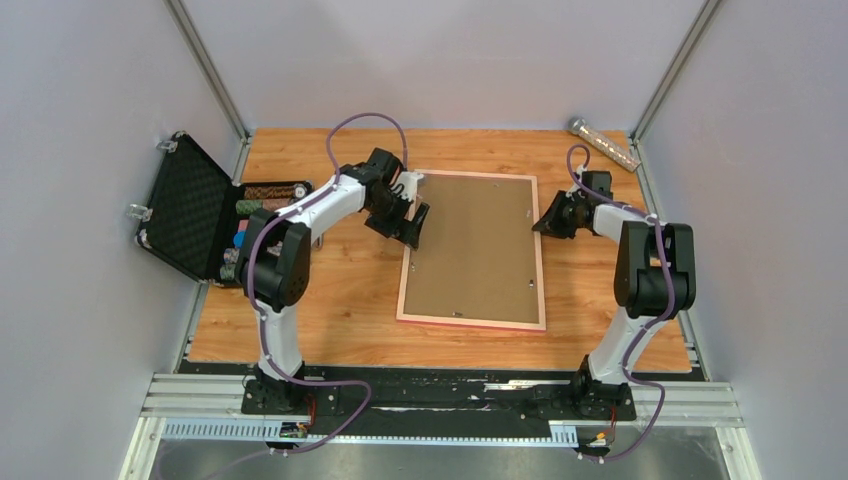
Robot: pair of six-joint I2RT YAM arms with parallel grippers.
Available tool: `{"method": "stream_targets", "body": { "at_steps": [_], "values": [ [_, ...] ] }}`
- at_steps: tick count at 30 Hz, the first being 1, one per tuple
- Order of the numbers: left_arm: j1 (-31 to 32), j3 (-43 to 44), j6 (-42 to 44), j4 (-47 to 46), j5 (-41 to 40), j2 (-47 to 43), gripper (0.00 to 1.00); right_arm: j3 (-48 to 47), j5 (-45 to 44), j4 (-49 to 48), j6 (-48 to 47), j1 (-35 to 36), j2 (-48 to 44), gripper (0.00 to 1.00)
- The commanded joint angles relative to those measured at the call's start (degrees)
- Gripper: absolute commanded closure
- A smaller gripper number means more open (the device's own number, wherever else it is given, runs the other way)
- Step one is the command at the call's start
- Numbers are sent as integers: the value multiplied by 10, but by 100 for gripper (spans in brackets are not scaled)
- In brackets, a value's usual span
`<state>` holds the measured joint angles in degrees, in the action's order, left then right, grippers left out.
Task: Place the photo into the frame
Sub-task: Install the photo frame at the center of the board.
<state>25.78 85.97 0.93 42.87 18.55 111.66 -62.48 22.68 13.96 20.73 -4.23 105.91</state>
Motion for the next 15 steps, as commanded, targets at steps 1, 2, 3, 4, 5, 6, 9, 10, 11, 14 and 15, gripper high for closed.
{"method": "stream_targets", "body": {
  "at_steps": [1,2,3,4,5,6,9,10,11,14,15],
  "values": [
    [2,28,-6,2,22,24,1,13,24,-37,22,-3,-21,100],
    [2,28,-6,2,24,26,2,14,27,-39,20,-4,-21,100],
    [3,27,-6,-1,25,27,3,14,30,-41,18,-4,-20,100],
    [4,24,-6,-1,25,28,4,14,33,-42,17,-4,-20,100],
    [6,23,-13,-4,25,28,4,13,36,-44,15,-5,-19,100],
    [7,20,-17,-5,25,29,5,12,39,-45,13,-5,-17,100],
    [12,18,-21,-7,20,33,7,10,47,-45,10,-7,-11,100],
    [13,19,-22,-7,19,34,8,9,47,-46,8,-7,-10,100],
    [15,19,-24,-8,15,36,8,9,47,-45,7,-8,-8,100],
    [20,17,-26,-8,9,41,11,9,47,-46,5,-12,-7,100],
    [22,16,-27,-8,6,42,12,9,48,-46,5,-14,-7,100]
  ]
}}
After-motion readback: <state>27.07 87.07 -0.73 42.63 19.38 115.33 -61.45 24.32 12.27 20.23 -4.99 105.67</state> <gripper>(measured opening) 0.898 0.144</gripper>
